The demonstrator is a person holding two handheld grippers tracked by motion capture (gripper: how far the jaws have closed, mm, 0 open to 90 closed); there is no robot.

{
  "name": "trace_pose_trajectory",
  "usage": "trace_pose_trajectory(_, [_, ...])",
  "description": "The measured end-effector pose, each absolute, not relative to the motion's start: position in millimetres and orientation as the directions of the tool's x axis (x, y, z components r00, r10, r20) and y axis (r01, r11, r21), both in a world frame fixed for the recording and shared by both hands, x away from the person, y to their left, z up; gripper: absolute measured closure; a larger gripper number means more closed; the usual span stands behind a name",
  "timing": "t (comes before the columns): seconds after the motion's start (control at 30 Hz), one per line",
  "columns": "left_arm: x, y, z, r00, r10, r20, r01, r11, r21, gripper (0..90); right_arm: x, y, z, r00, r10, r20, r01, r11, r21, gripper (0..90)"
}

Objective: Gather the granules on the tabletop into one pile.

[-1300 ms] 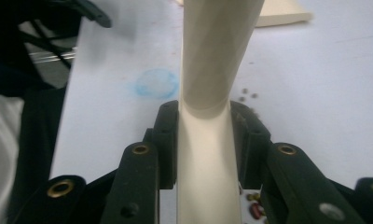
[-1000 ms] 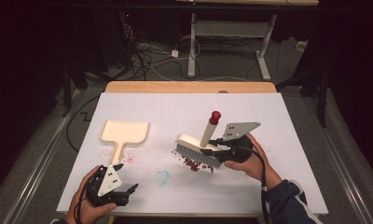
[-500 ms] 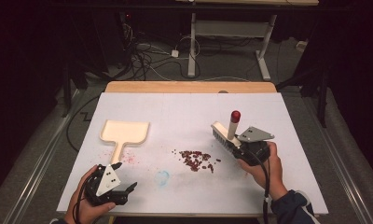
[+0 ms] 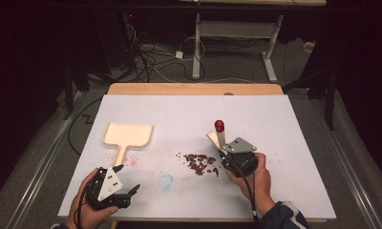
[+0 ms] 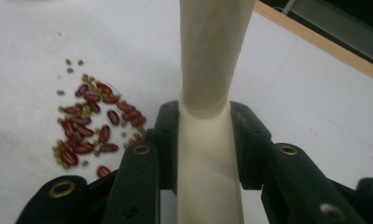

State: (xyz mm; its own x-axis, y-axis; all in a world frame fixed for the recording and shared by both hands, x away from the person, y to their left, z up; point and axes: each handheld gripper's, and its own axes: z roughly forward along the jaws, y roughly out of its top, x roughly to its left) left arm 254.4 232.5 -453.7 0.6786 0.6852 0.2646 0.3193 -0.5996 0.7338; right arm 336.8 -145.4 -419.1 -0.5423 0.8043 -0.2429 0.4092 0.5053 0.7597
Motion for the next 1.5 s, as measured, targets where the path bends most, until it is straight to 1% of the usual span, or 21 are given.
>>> trace_pose_trajectory(0.03, [255,232,-454,0.679,0.684,0.265,0.320,-0.601,0.732,18.8,337,-143,-418,-0.549,0.808,-0.214,0.422,0.489,0.764,67.9])
trace_pose_trajectory(0.13, [255,232,-454,0.681,0.683,0.264,0.319,-0.601,0.733,18.8,338,-132,-418,-0.558,0.802,-0.212,0.416,0.492,0.765,68.0])
trace_pose_trajectory(0.2, [254,232,-454,0.682,0.682,0.264,0.319,-0.602,0.732,18.8,339,-125,-418,-0.561,0.805,-0.194,0.426,0.482,0.766,67.9])
trace_pose_trajectory(0.37, [254,231,-454,0.684,0.680,0.264,0.318,-0.604,0.731,18.9,342,-111,-418,-0.566,0.802,-0.192,0.420,0.481,0.770,68.0])
trace_pose_trajectory(0.43, [254,232,-454,0.684,0.680,0.262,0.318,-0.602,0.732,19.4,342,-106,-418,-0.572,0.792,-0.211,0.405,0.497,0.768,68.0])
trace_pose_trajectory(0.6, [254,232,-454,0.686,0.680,0.260,0.319,-0.602,0.732,19.5,342,-100,-419,-0.572,0.791,-0.216,0.395,0.496,0.773,67.9])
trace_pose_trajectory(0.77, [254,232,-454,0.685,0.681,0.259,0.320,-0.601,0.733,19.9,344,-103,-412,-0.571,0.793,-0.213,0.371,0.481,0.795,68.0])
trace_pose_trajectory(0.93, [253,233,-454,0.683,0.683,0.259,0.320,-0.599,0.734,19.9,342,-116,-405,-0.557,0.807,-0.195,0.378,0.456,0.806,68.0])
trace_pose_trajectory(1.1, [253,234,-454,0.684,0.684,0.255,0.323,-0.596,0.735,19.9,333,-135,-406,-0.564,0.797,-0.215,0.381,0.482,0.789,68.0])
trace_pose_trajectory(1.23, [253,233,-453,0.687,0.679,0.259,0.318,-0.602,0.733,19.9,330,-145,-407,-0.551,0.804,-0.223,0.385,0.482,0.787,68.0])
trace_pose_trajectory(1.37, [253,232,-453,0.687,0.680,0.258,0.317,-0.599,0.735,19.9,331,-141,-413,-0.552,0.805,-0.217,0.397,0.483,0.781,68.0])
trace_pose_trajectory(1.5, [253,232,-454,0.689,0.678,0.256,0.319,-0.601,0.733,19.9,328,-125,-419,-0.580,0.783,-0.224,0.385,0.506,0.772,68.0])
